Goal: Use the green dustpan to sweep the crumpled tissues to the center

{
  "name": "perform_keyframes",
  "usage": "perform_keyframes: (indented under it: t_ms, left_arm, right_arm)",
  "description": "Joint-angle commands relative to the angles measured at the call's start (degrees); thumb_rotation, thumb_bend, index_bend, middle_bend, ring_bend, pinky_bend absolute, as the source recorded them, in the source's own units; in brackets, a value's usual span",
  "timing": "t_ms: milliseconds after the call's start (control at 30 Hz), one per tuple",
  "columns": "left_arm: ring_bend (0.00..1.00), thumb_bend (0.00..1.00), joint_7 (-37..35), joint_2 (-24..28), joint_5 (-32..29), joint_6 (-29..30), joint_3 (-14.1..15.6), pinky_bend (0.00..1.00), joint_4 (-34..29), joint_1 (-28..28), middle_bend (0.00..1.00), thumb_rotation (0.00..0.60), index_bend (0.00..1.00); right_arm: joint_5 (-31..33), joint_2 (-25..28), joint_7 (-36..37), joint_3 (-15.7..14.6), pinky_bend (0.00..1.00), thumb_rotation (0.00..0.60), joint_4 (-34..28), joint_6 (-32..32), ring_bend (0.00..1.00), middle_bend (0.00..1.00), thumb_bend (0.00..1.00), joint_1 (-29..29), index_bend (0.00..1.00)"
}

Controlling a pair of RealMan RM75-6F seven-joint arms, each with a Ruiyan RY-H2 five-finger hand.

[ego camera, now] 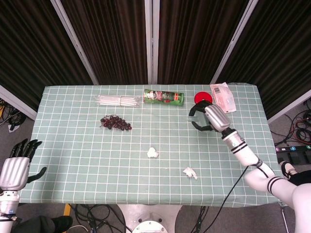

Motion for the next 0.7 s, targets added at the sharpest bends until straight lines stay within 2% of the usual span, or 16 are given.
perform_keyframes:
  t_ms: [33,300,433,533,700]
  left_arm:
    - [0.06,0.22,0.6,0.2,0.0,0.1,-0.1,0.12,-0.7,-0.1,0.12,0.6,0.15]
    - [0.06,0.22,1.7,1.2,-0.6,0.5,0.1,0.12,-2.4,0.5,0.12,0.6,0.15]
    - [0.06,0.22,1.4,1.2,-0.8,0.7,0.3,0.12,-2.5,0.9,0.12,0.6,0.15]
    - [0.06,0.22,1.1,1.1,-0.8,0.8,0.6,0.12,-2.3,1.1,0.12,0.6,0.15]
    - [0.06,0.22,0.4,1.0,-0.8,0.9,0.7,0.11,-1.8,1.3,0.12,0.6,0.15]
  right_arm:
    - [0.8,-0.9,2.7,-0.7,0.22,0.6,5.9,-5.1,0.28,0.61,0.33,0.1,0.73]
    - [-2.3,-8.8,7.8,-3.7,0.22,0.6,18.8,-10.2,0.28,0.61,0.33,2.1,0.74]
    - [-3.6,-11.9,10.6,-4.9,0.22,0.6,23.1,-11.4,0.28,0.61,0.33,2.7,0.74]
    - [-4.8,-13.1,14.8,-5.6,0.22,0.6,22.9,-9.1,0.28,0.61,0.33,2.5,0.74]
    - [-8.5,-12.1,19.2,-7.7,0.22,0.6,17.6,-2.0,0.28,0.61,0.33,1.7,0.74]
